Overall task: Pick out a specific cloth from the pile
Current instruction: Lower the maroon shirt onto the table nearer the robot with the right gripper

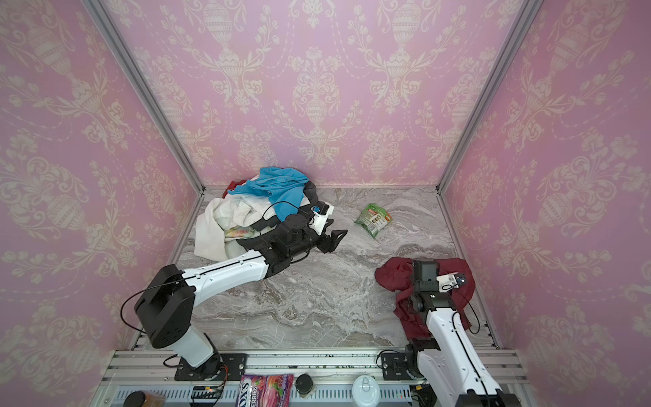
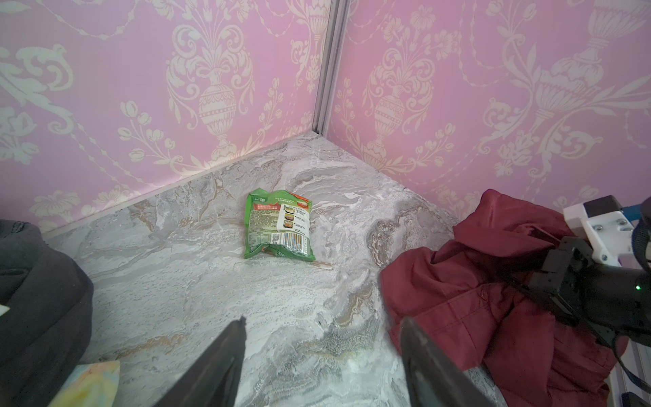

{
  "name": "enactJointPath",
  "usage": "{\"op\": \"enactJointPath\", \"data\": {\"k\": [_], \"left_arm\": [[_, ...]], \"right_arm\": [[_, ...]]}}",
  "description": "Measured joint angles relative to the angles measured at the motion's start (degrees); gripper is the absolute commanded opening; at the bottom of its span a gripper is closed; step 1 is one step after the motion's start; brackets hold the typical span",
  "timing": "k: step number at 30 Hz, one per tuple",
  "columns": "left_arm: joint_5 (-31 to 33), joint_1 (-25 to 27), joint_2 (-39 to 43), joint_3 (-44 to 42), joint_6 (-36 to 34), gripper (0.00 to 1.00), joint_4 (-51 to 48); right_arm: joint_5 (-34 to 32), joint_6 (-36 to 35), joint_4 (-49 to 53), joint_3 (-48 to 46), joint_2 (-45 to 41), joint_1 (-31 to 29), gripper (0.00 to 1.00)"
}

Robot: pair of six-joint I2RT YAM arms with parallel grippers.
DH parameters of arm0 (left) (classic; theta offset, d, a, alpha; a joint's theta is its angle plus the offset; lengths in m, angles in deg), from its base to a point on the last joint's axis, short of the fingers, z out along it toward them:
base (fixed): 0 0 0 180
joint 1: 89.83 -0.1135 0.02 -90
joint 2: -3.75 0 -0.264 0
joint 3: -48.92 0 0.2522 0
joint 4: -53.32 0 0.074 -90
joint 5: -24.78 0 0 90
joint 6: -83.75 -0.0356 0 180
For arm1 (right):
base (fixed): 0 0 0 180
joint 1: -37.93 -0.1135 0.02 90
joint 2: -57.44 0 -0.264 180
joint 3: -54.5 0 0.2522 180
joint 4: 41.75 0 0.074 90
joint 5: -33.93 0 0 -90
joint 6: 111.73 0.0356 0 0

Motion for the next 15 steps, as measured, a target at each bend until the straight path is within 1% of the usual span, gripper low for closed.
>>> {"op": "enactJointPath", "data": {"k": [6, 15], "left_arm": [[0.7, 0.0, 0.0, -1.1, 0.0, 0.71, 0.0], [1.3, 0.0, 0.1, -2.2, 0.1, 0.71, 0.0]], "right_arm": [[5.1, 3.8, -3.3, -2.2, 4.0, 1.6, 0.0], [13.0, 6.8, -10.7, -3.9, 10.4, 5.2, 0.0]]}}
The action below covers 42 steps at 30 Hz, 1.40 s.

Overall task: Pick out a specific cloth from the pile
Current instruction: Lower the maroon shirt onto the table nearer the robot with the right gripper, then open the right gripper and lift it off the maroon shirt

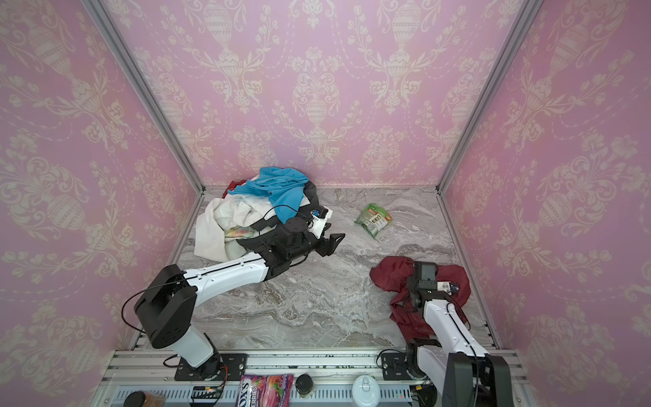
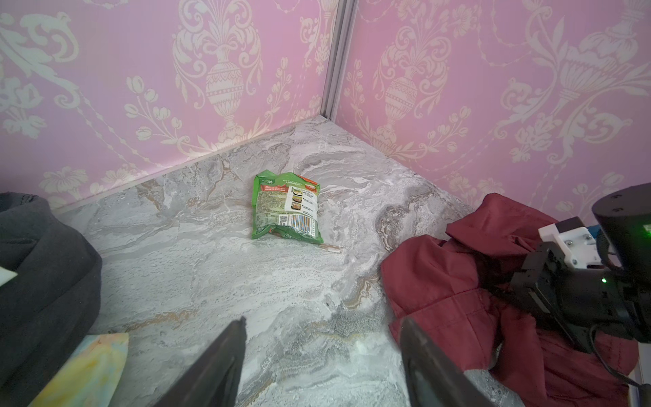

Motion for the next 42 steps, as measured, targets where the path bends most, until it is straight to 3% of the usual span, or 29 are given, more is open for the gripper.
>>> {"op": "enactJointPath", "data": {"k": [8, 16, 23, 42], "left_arm": [[0.0, 0.0, 1.2, -0.5, 0.4, 0.73, -0.3], [0.0, 0.0, 2.6, -0.6, 0.5, 0.74, -0.9], [0.4, 0.0, 4.5, -0.9, 0.5, 0.74, -1.6], [3.6, -0.1, 8.3, -3.9, 0.5, 0.76, -3.1]], "right_arm": [[2.9, 0.6, -4.0, 0.8, 5.0, 1.6, 0.02], [4.7, 1.0, -3.5, 2.9, 6.4, 1.8, 0.4], [3.7, -0.8, 5.7, 7.0, 1.7, 1.8, 0.74], [0.5, -4.7, 29.3, 27.9, 4.5, 1.8, 0.97]]}}
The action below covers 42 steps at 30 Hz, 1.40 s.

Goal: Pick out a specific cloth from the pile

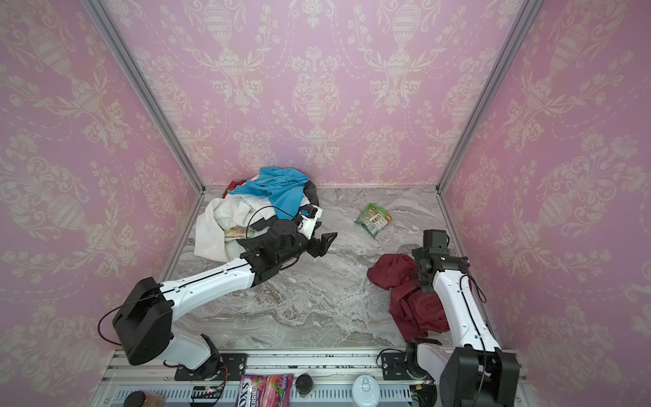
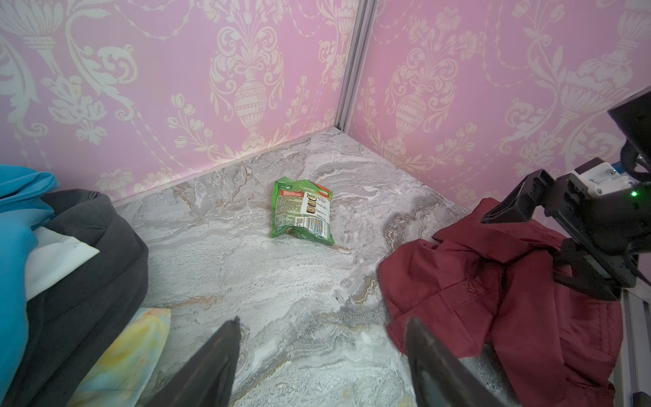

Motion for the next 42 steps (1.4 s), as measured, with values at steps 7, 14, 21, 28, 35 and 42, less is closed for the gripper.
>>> {"op": "enactJointPath", "data": {"k": [7, 14, 21, 28, 35, 42], "left_arm": [[2.4, 0.0, 0.1, 0.0, 0.0, 0.83, -2.7], [8.9, -0.1, 0.3, 1.4, 0.6, 0.99, -8.7], [17.6, -2.5, 2.5, 3.3, 2.5, 0.99, -14.8], [22.9, -10.8, 4.9, 3.6, 6.7, 0.99, -21.3], [25.5, -23.3, 9.7, -1.2, 8.7, 0.99, -22.2], [28.2, -28.8, 12.9, -11.7, 4.2, 0.99, -15.3]], "right_arm": [[-1.9, -1.9, 5.5, 4.5, 0.0, -0.2, 1.0], [-8.2, -6.6, 6.8, 8.5, -2.0, -5.5, 1.0], [-15.1, -18.8, -2.3, 9.5, -7.7, -15.6, 1.0], [-13.0, -41.4, -25.6, -3.3, -15.7, -19.6, 1.0], [-12.1, -57.7, -42.2, -14.4, -13.6, -19.6, 1.0], [-11.9, -65.5, -55.1, -20.2, -6.7, -19.6, 1.0]]}}
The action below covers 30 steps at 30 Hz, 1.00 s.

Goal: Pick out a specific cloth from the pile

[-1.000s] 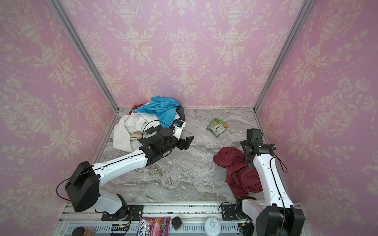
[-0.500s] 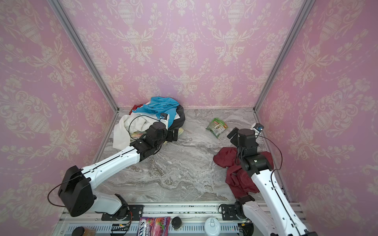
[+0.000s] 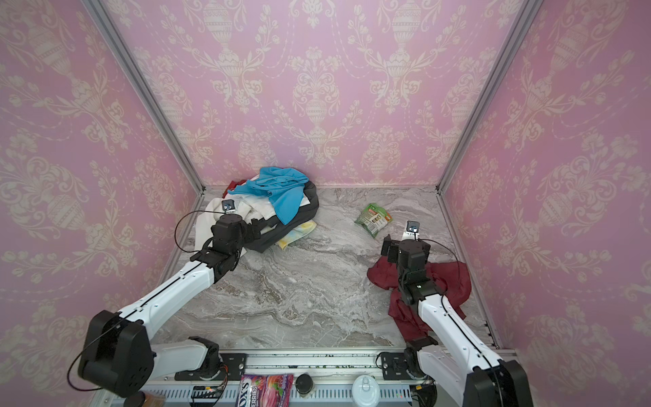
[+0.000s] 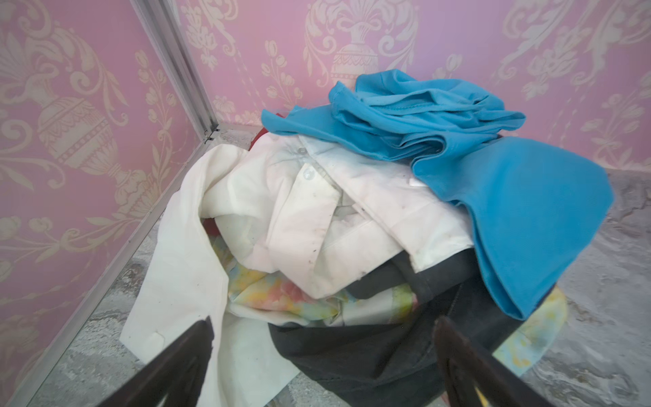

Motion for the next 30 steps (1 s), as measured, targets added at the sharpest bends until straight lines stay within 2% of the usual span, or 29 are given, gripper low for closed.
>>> {"op": "enactJointPath", "data": {"k": [5, 13, 20, 30], "left_arm": [[-0.5, -6.4, -0.8, -4.9, -2.0, 0.99, 4.7], [-2.6, -9.6, -5.3, -14.8, -5.6, 1.0, 14.7], [-3.9, -10.9, -8.5, -20.7, -7.7, 0.99, 27.3], [-10.2, -12.7, -9.7, -21.2, -9.0, 0.99, 34.6]], "right_arm": [[2.0, -2.6, -6.1, -0.5, 3.1, 3.0, 1.0], [9.2, -2.1, -11.9, -2.4, 4.3, 11.0, 1.0], [14.6, -1.7, -17.5, -4.5, 10.2, 11.3, 1.0], [15.9, -2.7, -26.4, -6.9, 16.8, 9.9, 1.0]]}}
